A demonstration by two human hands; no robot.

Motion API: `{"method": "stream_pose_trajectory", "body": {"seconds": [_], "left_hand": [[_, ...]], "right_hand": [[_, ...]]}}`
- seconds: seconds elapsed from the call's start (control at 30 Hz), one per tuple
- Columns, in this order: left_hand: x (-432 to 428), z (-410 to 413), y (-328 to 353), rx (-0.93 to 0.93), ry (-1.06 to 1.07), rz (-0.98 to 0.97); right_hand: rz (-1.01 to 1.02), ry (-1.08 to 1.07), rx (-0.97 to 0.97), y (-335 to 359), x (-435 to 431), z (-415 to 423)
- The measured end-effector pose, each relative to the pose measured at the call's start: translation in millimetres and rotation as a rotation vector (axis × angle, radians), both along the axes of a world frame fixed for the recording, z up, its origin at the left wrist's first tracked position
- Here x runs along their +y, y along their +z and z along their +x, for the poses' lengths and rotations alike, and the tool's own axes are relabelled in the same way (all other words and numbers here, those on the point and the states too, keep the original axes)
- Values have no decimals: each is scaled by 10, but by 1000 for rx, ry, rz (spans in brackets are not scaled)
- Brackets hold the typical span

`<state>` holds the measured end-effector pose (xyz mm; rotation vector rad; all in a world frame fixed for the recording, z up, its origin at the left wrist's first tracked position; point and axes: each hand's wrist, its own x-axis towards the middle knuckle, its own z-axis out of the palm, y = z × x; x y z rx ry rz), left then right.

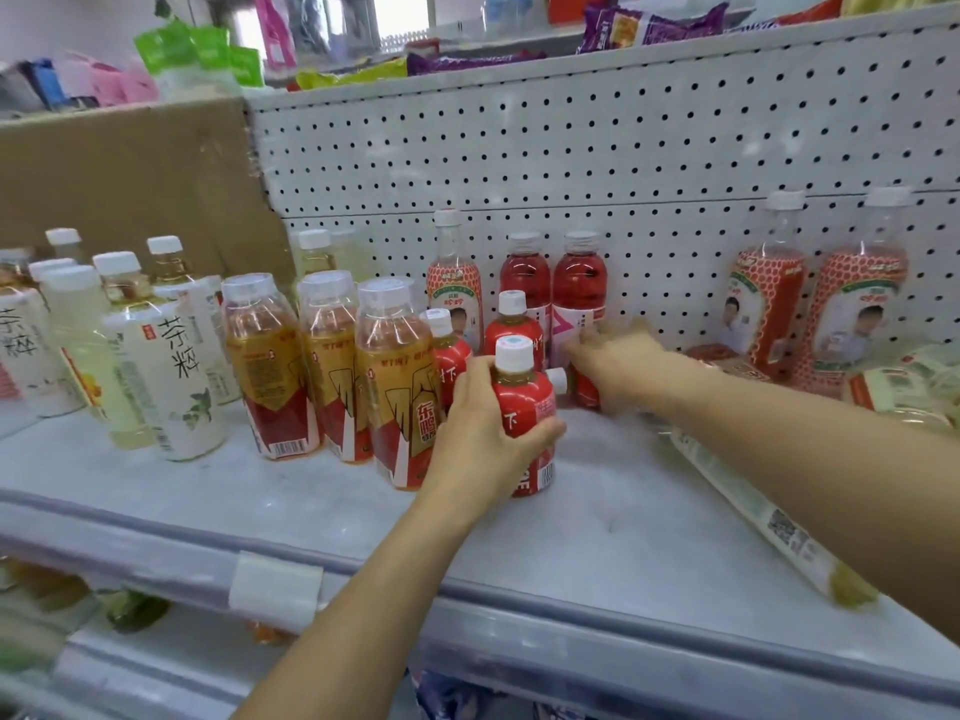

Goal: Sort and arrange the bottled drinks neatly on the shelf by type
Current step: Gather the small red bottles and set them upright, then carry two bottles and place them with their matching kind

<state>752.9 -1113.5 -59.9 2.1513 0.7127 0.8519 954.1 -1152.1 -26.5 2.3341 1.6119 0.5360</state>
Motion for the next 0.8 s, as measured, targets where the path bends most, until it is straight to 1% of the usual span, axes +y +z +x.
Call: {"method": "stream_pose_trajectory", "body": {"seconds": [0.03, 0.07, 0.1, 0.13, 0.17, 0.23, 0.27, 0.3, 0.33, 0.43, 0.53, 0.6, 0.67, 0.7, 0.73, 0.8], "left_hand": [[2, 3, 0, 8, 1, -2], [5, 8, 1, 13, -1, -3], [11, 17, 0, 18, -4, 1], [16, 26, 0, 21, -5, 9], [25, 45, 0, 21, -6, 11], [42, 105, 9, 24, -2, 2], [50, 144, 14, 30, 4, -3], [55, 186, 20, 36, 10, -7], [60, 230, 28, 39, 16, -4], [82, 337, 42, 42, 18, 2], [98, 419, 43, 56, 20, 30], [112, 456, 48, 77, 16, 24], [90, 448, 39, 116, 32, 26], [42, 410, 12, 115, 76, 91], [-47, 364, -27, 66, 126, 234], [-295, 321, -114, -114, 142, 559]], "right_hand": [[-3, 32, -34, 6, 19, 20], [-7, 52, -18, 50, 12, 32], [0, 52, 38, 93, 0, 78], [33, 35, 134, 152, -37, 109], [101, 19, 284, 221, -89, 143], [308, 23, 692, 311, -175, 182], [399, 32, 864, 314, -202, 184], [464, 36, 972, 302, -223, 167], [495, 23, 1018, 273, -237, 154], [476, -32, 1051, 171, -286, 112], [357, -142, 1067, 219, -407, 130], [288, -213, 975, 307, -582, 151], [292, -210, 855, 411, -883, 93], [300, -190, 794, 453, -1063, 35], [304, -169, 723, 474, -1247, -22], [302, -165, 596, 427, -1591, -149]]}}
